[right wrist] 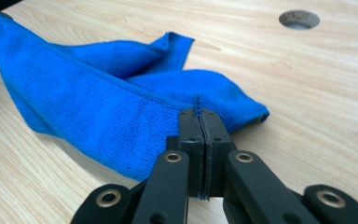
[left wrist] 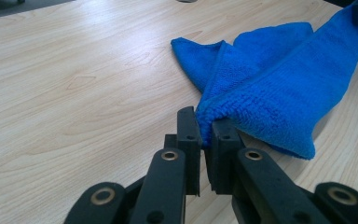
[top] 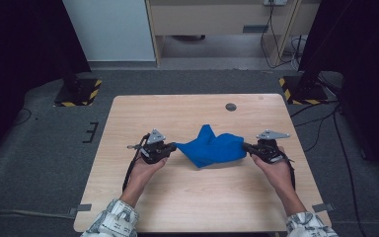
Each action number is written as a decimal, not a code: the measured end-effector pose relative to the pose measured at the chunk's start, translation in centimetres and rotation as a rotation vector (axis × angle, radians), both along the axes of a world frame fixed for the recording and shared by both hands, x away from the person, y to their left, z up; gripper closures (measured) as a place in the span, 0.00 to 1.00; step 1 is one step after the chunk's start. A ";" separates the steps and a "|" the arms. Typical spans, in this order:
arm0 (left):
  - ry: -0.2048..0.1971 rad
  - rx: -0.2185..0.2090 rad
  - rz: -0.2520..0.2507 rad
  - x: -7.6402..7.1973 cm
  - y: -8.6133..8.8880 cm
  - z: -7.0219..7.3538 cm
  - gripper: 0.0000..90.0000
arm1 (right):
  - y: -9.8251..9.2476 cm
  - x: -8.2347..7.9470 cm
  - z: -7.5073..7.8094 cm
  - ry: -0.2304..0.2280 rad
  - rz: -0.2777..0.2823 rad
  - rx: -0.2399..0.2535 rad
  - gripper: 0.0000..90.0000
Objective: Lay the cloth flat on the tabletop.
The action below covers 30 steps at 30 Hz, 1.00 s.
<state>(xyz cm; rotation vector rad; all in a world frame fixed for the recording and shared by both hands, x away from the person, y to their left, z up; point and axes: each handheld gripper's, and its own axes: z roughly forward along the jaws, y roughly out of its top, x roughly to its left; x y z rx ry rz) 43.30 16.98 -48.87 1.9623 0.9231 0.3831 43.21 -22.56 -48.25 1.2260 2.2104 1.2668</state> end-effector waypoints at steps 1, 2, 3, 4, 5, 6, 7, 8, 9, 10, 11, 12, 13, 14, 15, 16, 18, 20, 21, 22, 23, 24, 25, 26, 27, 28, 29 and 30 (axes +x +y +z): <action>-0.004 -0.005 0.001 0.0 0.0 0.1 0.94 | 0.0 0.0 0.3 -0.008 0.002 0.003 0.99; -0.004 -0.005 0.001 0.0 0.0 0.1 0.94 | 0.0 0.0 0.3 -0.008 0.002 0.003 0.99; -0.004 -0.010 -0.001 -0.1 -0.1 0.3 0.94 | 0.1 -0.1 0.9 -0.018 -0.001 0.009 0.99; -0.004 -0.009 -0.005 -0.1 -0.1 0.3 0.94 | 0.1 -0.1 1.2 -0.024 0.001 0.005 0.99; -0.004 -0.009 -0.005 -0.1 -0.1 0.3 0.93 | 0.1 -0.1 1.2 -0.024 0.001 0.005 0.99; 0.000 -0.012 -0.013 -0.1 -0.2 0.4 0.93 | 0.1 0.0 1.6 -0.031 -0.001 0.006 1.00; 0.000 -0.012 -0.013 -0.1 -0.2 0.4 0.94 | 0.0 0.0 1.8 -0.033 -0.004 0.007 1.00; -0.001 -0.021 -0.013 -0.1 -0.2 0.6 0.94 | 0.0 0.0 2.0 -0.034 -0.007 0.009 1.00; -0.001 -0.024 -0.015 -0.1 -0.2 0.8 0.94 | 0.0 0.0 2.1 -0.037 -0.009 0.010 1.00; 0.000 -0.027 -0.015 -0.1 -0.1 0.9 0.94 | -0.1 0.0 2.3 -0.038 -0.015 0.013 1.00; 0.000 -0.027 -0.015 -0.1 -0.1 0.9 0.94 | -0.1 -0.1 2.3 -0.039 -0.014 0.013 1.00; -0.004 -0.033 -0.013 -0.2 -0.1 1.3 0.94 | -0.2 -0.1 2.5 -0.043 -0.014 0.013 1.00; -0.004 -0.033 -0.013 -0.2 -0.1 1.3 0.94 | -0.2 -0.1 2.5 -0.043 -0.014 0.013 1.00; -0.005 -0.038 -0.010 -0.1 -0.1 1.7 0.94 | -0.2 -0.1 2.7 -0.047 -0.017 0.014 1.00; -0.008 -0.040 -0.011 -0.1 -0.1 2.0 0.94 | -0.2 -0.1 2.9 -0.050 -0.019 0.017 1.00; -0.010 -0.042 -0.010 -0.1 -0.1 2.2 0.94 | -0.2 0.0 3.1 -0.052 -0.022 0.021 1.00; -0.014 -0.048 -0.010 -0.1 -0.1 2.9 0.95 | -0.2 0.0 3.6 -0.063 -0.024 0.021 1.00; -0.026 -0.038 -0.012 -0.1 -0.2 3.6 0.95 | -0.2 0.0 4.3 -0.078 -0.026 0.029 1.00; -0.032 -0.035 -0.013 0.0 -0.2 4.0 0.95 | -0.2 0.0 4.6 -0.084 -0.026 0.030 1.00; -0.032 -0.035 -0.013 0.0 -0.2 4.0 0.95 | -0.2 0.0 4.6 -0.084 -0.026 0.030 1.00; -0.036 -0.035 -0.009 0.1 -0.2 4.7 0.95 | -0.2 0.0 5.2 -0.095 -0.028 0.035 1.00; -0.036 -0.035 -0.009 0.1 -0.2 4.7 0.94 | -0.2 0.0 5.4 -0.101 -0.027 0.038 1.00; -0.041 -0.042 -0.004 0.1 -0.2 5.5 0.95 | -0.2 0.0 5.7 -0.107 -0.029 0.041 1.00; -0.044 -0.041 -0.004 0.2 -0.2 5.9 0.95 | -0.2 -0.1 6.0 -0.111 -0.031 0.046 1.00; -0.046 -0.038 -0.005 0.1 -0.2 6.2 0.95 | -0.2 -0.1 6.3 -0.118 -0.031 0.051 1.00; -0.052 -0.036 -0.006 0.1 -0.2 6.6 0.95 | -0.2 -0.2 6.5 -0.122 -0.030 0.054 1.00; -0.052 -0.036 -0.006 0.1 -0.2 6.6 0.95 | -0.2 -0.2 6.5 -0.122 -0.030 0.054 1.00; -0.056 -0.035 -0.006 0.1 -0.2 7.0 0.95 | -0.3 -0.2 6.9 -0.131 -0.031 0.060 1.00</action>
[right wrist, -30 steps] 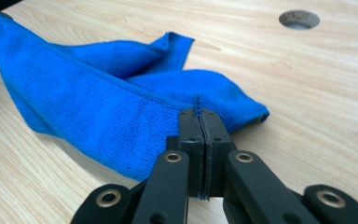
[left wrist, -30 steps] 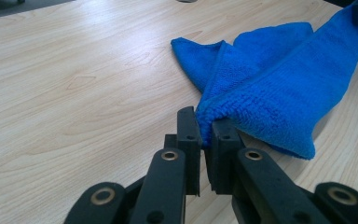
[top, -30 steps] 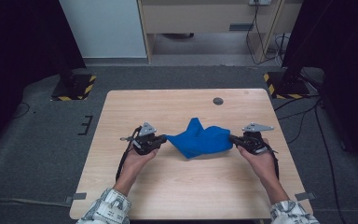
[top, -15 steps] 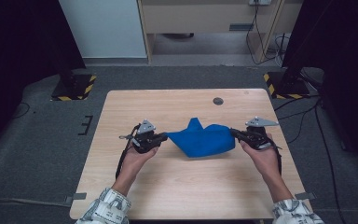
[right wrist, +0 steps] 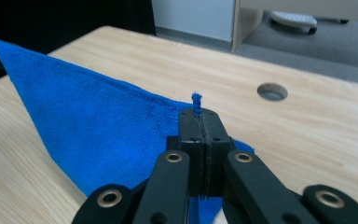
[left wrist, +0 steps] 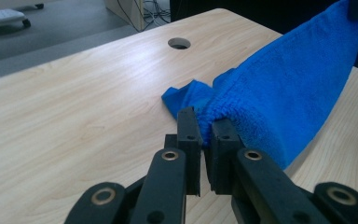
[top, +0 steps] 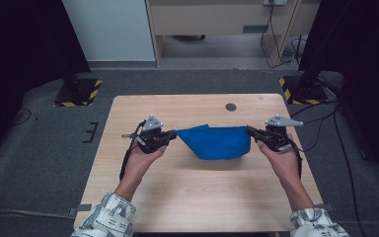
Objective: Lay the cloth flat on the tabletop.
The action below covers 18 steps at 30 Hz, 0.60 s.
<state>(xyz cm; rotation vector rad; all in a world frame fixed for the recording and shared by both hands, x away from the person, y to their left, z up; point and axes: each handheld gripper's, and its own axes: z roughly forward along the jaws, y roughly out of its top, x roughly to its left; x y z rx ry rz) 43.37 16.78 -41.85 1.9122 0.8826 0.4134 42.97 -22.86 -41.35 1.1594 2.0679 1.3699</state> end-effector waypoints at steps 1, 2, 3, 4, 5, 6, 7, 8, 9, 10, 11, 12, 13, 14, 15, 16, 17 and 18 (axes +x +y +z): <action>-0.008 0.000 -0.002 0.0 0.0 0.5 0.95 | -0.1 -0.1 0.6 -0.013 -0.002 0.003 1.00; -0.014 -0.005 -0.002 0.0 0.1 1.0 0.94 | -0.2 -0.2 0.8 -0.015 -0.003 0.003 1.00; -0.014 -0.005 -0.002 0.0 0.1 1.0 0.94 | -0.2 -0.2 0.8 -0.015 -0.003 0.003 1.00; -0.014 -0.004 -0.003 0.0 0.2 1.1 0.94 | -0.4 -0.2 1.3 -0.024 -0.008 0.005 1.00; -0.014 -0.006 -0.002 0.0 0.3 1.2 0.94 | -0.5 -0.2 1.4 -0.027 -0.008 0.004 1.00; -0.013 -0.010 -0.001 0.1 0.4 1.3 0.94 | -0.5 -0.2 1.6 -0.029 -0.014 0.004 1.00; -0.012 -0.012 -0.002 0.2 0.4 1.3 0.94 | -0.7 -0.2 1.8 -0.031 -0.015 0.003 1.00; -0.012 -0.014 -0.002 0.2 0.5 1.4 0.94 | -0.7 -0.2 1.9 -0.032 -0.016 0.001 1.00; -0.011 -0.016 -0.002 0.2 0.6 1.4 0.94 | -0.8 -0.2 2.0 -0.033 -0.017 -0.001 1.00; -0.011 -0.018 -0.004 0.3 0.6 1.5 0.94 | -0.8 -0.2 2.2 -0.039 -0.019 -0.007 1.00; -0.012 -0.018 -0.006 0.3 0.6 1.5 0.94 | -0.8 -0.2 2.3 -0.042 -0.022 -0.009 1.00; -0.015 -0.016 -0.008 0.3 0.6 1.5 0.94 | -0.8 -0.1 2.4 -0.045 -0.025 -0.010 1.00; -0.016 -0.015 -0.009 0.3 0.6 1.6 0.94 | -0.8 -0.1 2.5 -0.050 -0.027 -0.014 1.00; -0.019 -0.017 -0.007 0.3 0.7 1.6 0.94 | -0.8 -0.1 2.6 -0.054 -0.034 -0.016 1.00; -0.022 -0.017 -0.006 0.3 0.7 1.7 0.93 | -0.8 0.0 2.8 -0.058 -0.035 -0.018 1.00; -0.026 -0.017 -0.006 0.3 0.8 1.7 0.93 | -0.7 0.0 2.9 -0.058 -0.037 -0.017 1.00; -0.031 -0.015 -0.004 0.3 0.9 1.7 0.93 | -0.7 0.1 3.0 -0.061 -0.037 -0.016 1.00; -0.034 -0.018 -0.004 0.3 0.9 1.8 0.92 | -0.6 0.1 3.1 -0.060 -0.038 -0.015 1.00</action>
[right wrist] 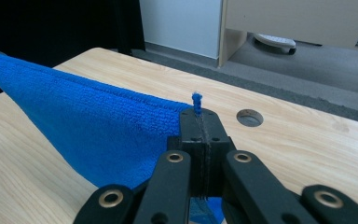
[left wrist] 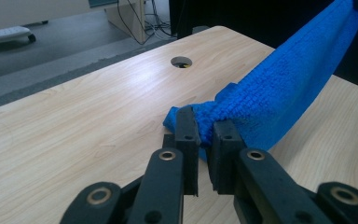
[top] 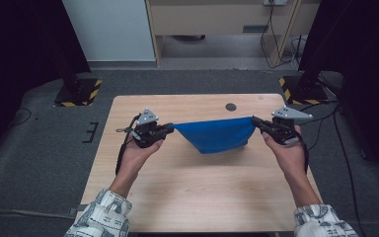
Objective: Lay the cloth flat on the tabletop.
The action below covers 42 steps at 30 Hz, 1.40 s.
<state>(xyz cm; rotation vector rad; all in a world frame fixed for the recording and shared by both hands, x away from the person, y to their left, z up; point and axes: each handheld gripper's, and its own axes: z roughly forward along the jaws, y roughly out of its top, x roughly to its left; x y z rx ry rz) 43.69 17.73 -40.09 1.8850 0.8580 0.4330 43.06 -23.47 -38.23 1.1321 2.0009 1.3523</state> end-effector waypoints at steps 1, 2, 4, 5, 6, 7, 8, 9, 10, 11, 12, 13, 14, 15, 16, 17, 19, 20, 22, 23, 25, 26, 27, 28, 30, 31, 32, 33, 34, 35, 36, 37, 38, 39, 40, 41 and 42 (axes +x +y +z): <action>-0.001 -0.004 0.000 0.0 0.1 0.0 0.92 | 0.1 0.0 0.1 -0.002 0.001 0.004 1.00; -0.001 -0.006 0.002 0.0 0.2 0.0 0.91 | 0.2 0.1 0.3 -0.009 0.006 0.000 1.00; 0.002 -0.010 0.005 0.2 0.4 -0.2 0.91 | 0.2 0.1 0.4 -0.008 0.005 0.001 1.00; 0.002 -0.010 0.008 0.2 0.4 -0.3 0.90 | 0.3 0.1 0.6 -0.011 0.004 0.001 1.00; 0.003 -0.007 0.008 0.2 0.5 -0.4 0.90 | 0.3 0.1 0.7 -0.011 0.003 0.001 1.00; 0.004 -0.011 0.009 0.3 0.5 -0.5 0.90 | 0.3 0.1 0.8 -0.010 0.002 0.000 1.00; 0.003 -0.014 0.007 0.2 0.5 -0.5 0.90 | 0.3 0.1 0.8 -0.015 0.003 0.002 1.00; 0.000 -0.016 0.008 0.2 0.5 -0.6 0.90 | 0.3 0.1 0.9 -0.012 0.000 0.001 1.00; -0.002 -0.018 0.008 0.2 0.5 -0.7 0.90 | 0.3 0.2 1.0 -0.015 0.002 -0.007 1.00; -0.003 -0.020 0.006 0.2 0.5 -0.7 0.90 | 0.3 0.2 1.0 -0.015 0.003 -0.008 1.00; -0.003 -0.020 0.004 0.2 0.6 -0.8 0.90 | 0.3 0.2 1.1 -0.016 0.001 -0.013 1.00; -0.003 -0.022 0.004 0.2 0.6 -0.8 0.90 | 0.3 0.2 1.1 -0.016 0.001 -0.015 1.00; -0.001 -0.022 0.002 0.2 0.5 -0.9 0.90 | 0.3 0.2 1.2 -0.016 -0.001 -0.009 1.00; -0.002 -0.020 0.000 0.2 0.5 -0.9 0.90 | 0.2 0.2 1.2 -0.018 -0.003 -0.009 1.00; -0.002 -0.021 0.000 0.2 0.5 -0.9 0.89 | 0.2 0.2 1.3 -0.015 -0.006 -0.010 1.00; -0.003 -0.021 0.000 0.3 0.5 -0.9 0.90 | 0.2 0.2 1.3 -0.015 -0.007 -0.010 1.00; -0.005 -0.019 -0.004 0.2 0.4 -0.9 0.90 | 0.1 0.2 1.3 -0.018 -0.012 -0.016 1.00; -0.005 -0.019 -0.004 0.2 0.4 -0.9 0.89 | 0.1 0.2 1.3 -0.016 -0.015 -0.009 1.00; -0.003 -0.020 -0.005 0.2 0.4 -0.9 0.89 | 0.0 0.2 1.4 -0.016 -0.017 -0.009 1.00; -0.004 -0.022 -0.005 0.2 0.4 -0.9 0.89 | 0.0 0.2 1.4 -0.014 -0.016 -0.009 1.00; -0.011 -0.034 -0.007 0.0 0.5 -0.6 0.89 | -0.1 0.0 1.6 -0.021 -0.018 -0.011 1.00; -0.016 -0.037 -0.007 -0.2 0.6 -0.5 0.90 | -0.2 -0.2 1.8 -0.024 -0.010 -0.006 1.00; -0.020 -0.043 -0.009 -0.4 0.7 -0.1 0.90 | -0.2 -0.3 1.9 -0.026 -0.006 -0.003 1.00; -0.023 -0.043 -0.007 -0.5 0.8 0.1 0.90 | -0.2 -0.5 1.9 -0.028 0.001 -0.001 1.00; -0.034 -0.043 -0.006 -0.9 0.9 0.5 0.91 | -0.1 -0.8 2.1 -0.032 0.007 -0.001 1.00; -0.038 -0.043 -0.004 -1.0 1.0 0.7 0.91 | -0.1 -0.9 2.2 -0.035 0.011 0.002 1.00; -0.041 -0.045 -0.004 -1.2 1.0 0.9 0.91 | -0.1 -1.1 2.3 -0.039 0.011 0.005 1.00; -0.041 -0.045 -0.004 -1.2 1.0 0.9 0.91 | -0.1 -1.1 2.3 -0.039 0.011 0.005 1.00; -0.048 -0.047 -0.003 -1.3 1.1 1.1 0.91 | 0.0 -1.2 2.4 -0.044 0.014 0.007 1.00; -0.050 -0.050 -0.002 -1.5 1.2 1.3 0.91 | 0.0 -1.3 2.6 -0.045 0.015 0.011 1.00; -0.059 -0.054 -0.002 -1.9 1.4 1.8 0.90 | 0.1 -1.6 2.9 -0.056 0.020 0.018 1.00; -0.064 -0.055 -0.002 -2.1 1.5 2.0 0.90 | 0.2 -1.8 3.0 -0.058 0.024 0.019 1.00; -0.064 -0.055 -0.002 -2.1 1.5 2.0 0.90 | 0.2 -1.8 3.0 -0.058 0.024 0.019 1.00; -0.070 -0.056 -0.001 -2.3 1.6 2.2 0.90 | 0.3 -2.1 3.3 -0.065 0.029 0.022 1.00; -0.076 -0.054 -0.004 -2.6 1.8 2.6 0.90 | 0.3 -2.3 3.3 -0.069 0.033 0.017 1.00; -0.076 -0.054 -0.004 -2.6 1.8 2.6 0.90 | 0.3 -2.3 3.3 -0.069 0.033 0.017 1.00; -0.075 -0.049 -0.005 -2.7 1.9 2.8 0.90 | 0.4 -2.4 3.4 -0.073 0.039 0.016 1.00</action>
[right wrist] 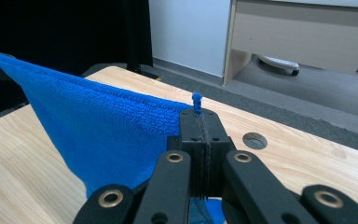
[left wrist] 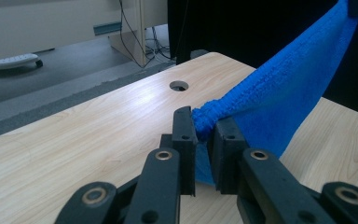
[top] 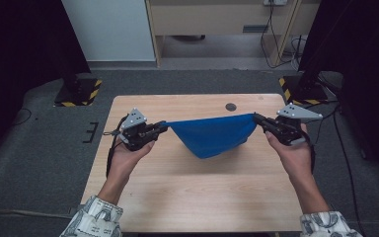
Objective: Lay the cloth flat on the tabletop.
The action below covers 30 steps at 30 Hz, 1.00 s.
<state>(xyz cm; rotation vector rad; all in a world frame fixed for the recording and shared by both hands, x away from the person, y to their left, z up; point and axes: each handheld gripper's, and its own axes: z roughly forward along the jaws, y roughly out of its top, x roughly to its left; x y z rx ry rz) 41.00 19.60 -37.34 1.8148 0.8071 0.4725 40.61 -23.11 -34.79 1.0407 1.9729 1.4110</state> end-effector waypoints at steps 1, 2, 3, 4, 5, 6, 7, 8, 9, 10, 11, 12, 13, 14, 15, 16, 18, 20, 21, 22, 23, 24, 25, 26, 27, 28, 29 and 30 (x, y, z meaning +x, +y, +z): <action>0.000 0.000 0.000 0.0 0.0 0.0 0.90 | 0.0 0.0 0.0 0.000 0.000 0.000 1.00; 0.002 0.003 0.002 0.1 0.1 0.1 0.90 | 0.0 0.0 0.1 0.000 0.001 0.002 1.00; 0.002 0.003 0.002 0.1 0.1 0.1 0.90 | 0.0 0.0 0.1 0.000 0.001 0.002 1.00; 0.003 0.001 0.004 0.1 0.1 0.1 0.90 | 0.1 0.0 0.1 -0.002 0.001 0.002 1.00; 0.002 0.001 0.003 0.1 0.1 0.2 0.90 | 0.1 0.0 0.2 -0.001 0.001 0.000 1.00; 0.002 -0.002 0.003 0.2 0.2 0.2 0.90 | 0.1 0.0 0.3 -0.005 0.002 -0.003 1.00; 0.003 -0.005 0.005 0.2 0.2 0.3 0.90 | 0.1 0.0 0.4 -0.005 0.001 0.000 1.00; 0.001 -0.004 0.006 0.3 0.3 0.3 0.90 | 0.1 0.1 0.5 -0.007 0.004 -0.001 1.00; 0.003 -0.006 0.008 0.4 0.2 0.3 0.89 | 0.1 0.2 0.6 -0.009 0.004 0.001 1.00; 0.007 -0.005 0.010 0.7 0.2 0.1 0.89 | 0.1 0.4 0.6 -0.008 0.001 0.003 1.00; 0.010 -0.004 0.013 0.9 0.2 0.0 0.89 | 0.1 0.6 0.6 -0.006 -0.002 0.000 1.00; 0.015 -0.001 0.016 1.1 0.2 -0.2 0.90 | 0.2 0.7 0.6 -0.004 -0.003 -0.004 1.00; 0.020 -0.003 0.017 1.2 0.2 -0.3 0.90 | 0.2 0.7 0.6 -0.001 -0.006 -0.007 1.00; 0.024 -0.010 0.016 1.3 0.2 -0.5 0.90 | 0.2 0.8 0.6 -0.002 -0.007 -0.008 1.00; 0.025 -0.013 0.015 1.3 0.3 -0.6 0.89 | 0.2 0.8 0.5 0.001 -0.011 -0.004 1.00; 0.027 -0.015 0.015 1.3 0.3 -0.8 0.89 | 0.2 0.9 0.5 0.001 -0.014 -0.004 1.00; 0.028 -0.013 0.011 1.3 0.3 -1.0 0.89 | 0.2 0.9 0.4 0.005 -0.013 -0.006 1.00; 0.027 -0.012 0.013 1.3 0.3 -1.0 0.89 | 0.2 0.9 0.4 0.004 -0.017 -0.010 1.00; 0.027 -0.013 0.012 1.2 0.4 -0.9 0.89 | 0.2 0.9 0.5 0.007 -0.016 -0.007 1.00; 0.025 -0.016 0.013 1.1 0.5 -0.9 0.89 | 0.3 0.9 0.5 0.005 -0.015 -0.008 1.00; 0.024 -0.017 0.012 1.0 0.6 -0.8 0.89 | 0.3 0.8 0.5 0.005 -0.014 -0.006 1.00; 0.020 -0.018 0.011 0.9 0.6 -0.6 0.90 | 0.3 0.7 0.5 0.003 -0.010 -0.007 1.00; 0.014 -0.019 0.011 0.7 0.7 -0.5 0.90 | 0.3 0.6 0.6 0.000 -0.006 -0.006 1.00; 0.010 -0.019 0.009 0.5 0.8 -0.3 0.90 | 0.3 0.5 0.7 -0.005 -0.002 -0.003 1.00; 0.005 -0.019 0.007 0.3 0.8 -0.1 0.90 | 0.3 0.3 0.8 -0.008 0.001 0.002 1.00; 0.002 -0.020 0.007 0.2 0.9 0.1 0.90 | 0.3 0.1 0.9 -0.014 0.006 0.003 1.00; 0.000 -0.019 0.009 0.0 0.9 0.3 0.90 | 0.3 0.0 1.0 -0.019 0.009 0.007 1.00; -0.004 -0.019 0.011 -0.2 1.0 0.5 0.90 | 0.4 -0.2 1.1 -0.021 0.010 0.012 1.00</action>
